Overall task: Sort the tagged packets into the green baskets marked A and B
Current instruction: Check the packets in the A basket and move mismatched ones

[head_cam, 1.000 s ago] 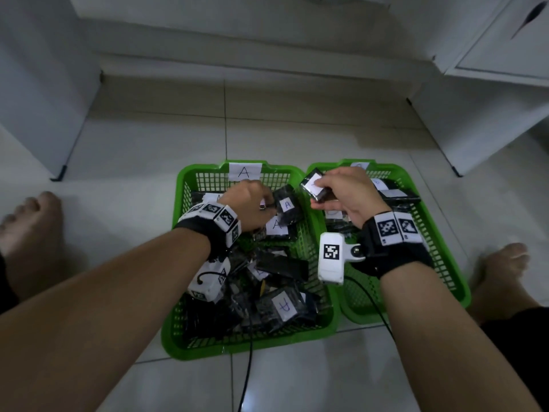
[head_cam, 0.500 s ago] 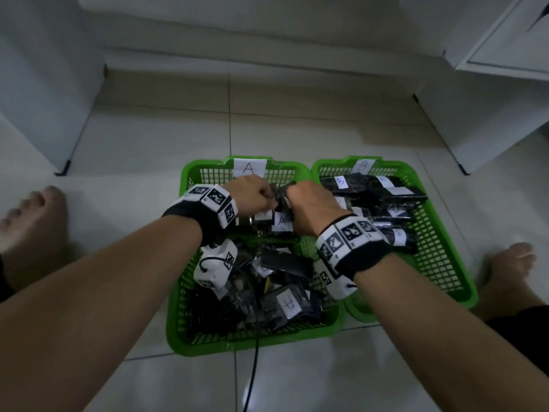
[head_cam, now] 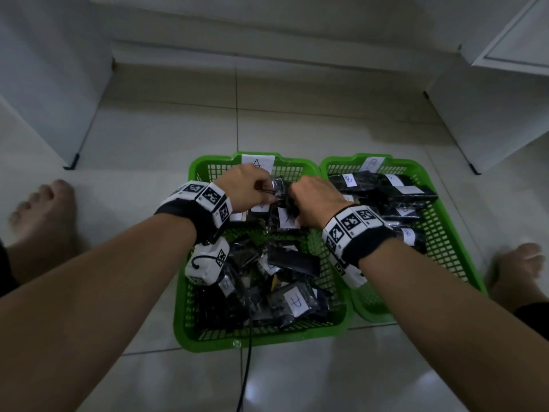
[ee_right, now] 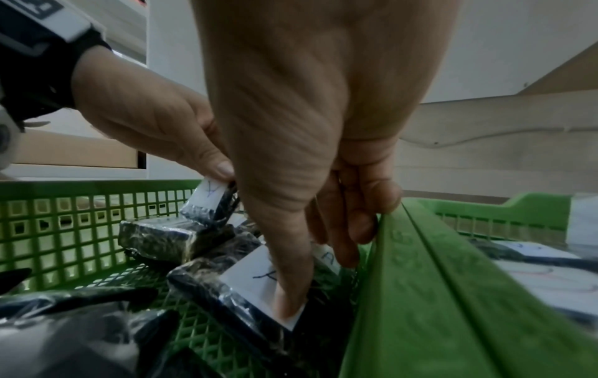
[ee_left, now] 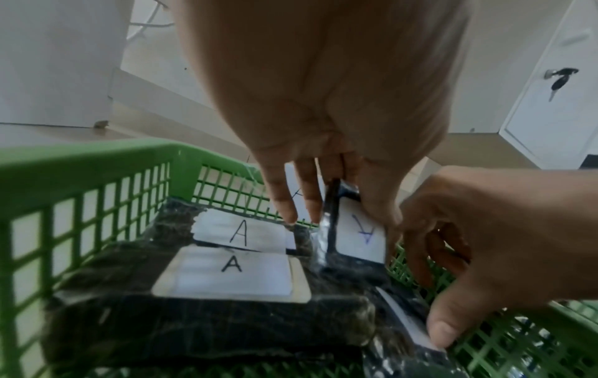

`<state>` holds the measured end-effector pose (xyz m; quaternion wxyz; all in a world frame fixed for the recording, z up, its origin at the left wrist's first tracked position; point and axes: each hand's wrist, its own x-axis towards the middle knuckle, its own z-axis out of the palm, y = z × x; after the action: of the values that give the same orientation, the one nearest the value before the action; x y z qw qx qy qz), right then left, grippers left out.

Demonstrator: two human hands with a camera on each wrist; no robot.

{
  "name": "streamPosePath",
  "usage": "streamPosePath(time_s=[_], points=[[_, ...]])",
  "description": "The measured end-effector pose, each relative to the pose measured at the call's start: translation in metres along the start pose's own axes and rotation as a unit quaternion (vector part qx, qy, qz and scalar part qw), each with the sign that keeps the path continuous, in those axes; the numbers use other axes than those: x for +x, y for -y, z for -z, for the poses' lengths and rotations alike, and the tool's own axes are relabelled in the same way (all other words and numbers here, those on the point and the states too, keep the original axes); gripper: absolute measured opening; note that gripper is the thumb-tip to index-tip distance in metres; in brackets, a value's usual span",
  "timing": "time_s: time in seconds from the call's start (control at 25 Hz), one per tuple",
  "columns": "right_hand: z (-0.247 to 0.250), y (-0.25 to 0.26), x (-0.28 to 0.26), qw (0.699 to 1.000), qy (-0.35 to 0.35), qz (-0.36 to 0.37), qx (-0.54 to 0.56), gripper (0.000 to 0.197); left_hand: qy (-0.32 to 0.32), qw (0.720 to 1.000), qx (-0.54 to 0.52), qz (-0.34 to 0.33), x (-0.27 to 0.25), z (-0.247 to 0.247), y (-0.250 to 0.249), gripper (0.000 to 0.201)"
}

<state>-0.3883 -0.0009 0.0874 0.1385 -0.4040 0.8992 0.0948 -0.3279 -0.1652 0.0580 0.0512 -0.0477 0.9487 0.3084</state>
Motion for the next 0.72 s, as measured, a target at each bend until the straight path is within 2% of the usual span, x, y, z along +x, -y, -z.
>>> streamPosePath(time_s=[0.08,0.16,0.28,0.4,0.52,0.6,0.64,0.72], points=[[-0.003,-0.002,0.003,1.000,-0.006,0.010,-0.001,0.033,0.048,0.999,0.022,0.001,0.002,-0.002,0.000,0.017],[-0.006,-0.004,0.006,1.000,-0.008,0.019,-0.012,0.022,0.109,0.992,0.057,0.008,0.005,-0.006,0.000,0.015],[-0.010,-0.005,0.008,0.998,-0.011,0.042,-0.035,0.017,0.146,0.986,0.077,0.009,0.008,-0.012,0.002,0.020],[-0.007,-0.006,0.010,0.999,0.005,0.029,-0.027,0.028,0.134,0.990,0.031,0.011,0.004,-0.006,0.005,0.020],[0.001,-0.006,0.010,1.000,0.027,0.010,-0.003,0.051,0.030,0.999,-0.036,0.021,-0.001,0.010,0.007,0.016],[-0.002,-0.001,0.010,0.999,0.033,0.021,-0.003,0.056,-0.022,0.996,-0.058,0.060,-0.003,0.016,0.010,0.016],[-0.006,0.004,0.009,0.999,0.040,0.031,-0.010,0.055,-0.009,0.995,-0.054,0.083,-0.003,0.017,0.011,0.018],[-0.016,0.010,0.008,0.998,0.052,0.044,-0.019,0.051,0.069,0.993,0.013,0.097,-0.004,0.012,0.011,0.021]])
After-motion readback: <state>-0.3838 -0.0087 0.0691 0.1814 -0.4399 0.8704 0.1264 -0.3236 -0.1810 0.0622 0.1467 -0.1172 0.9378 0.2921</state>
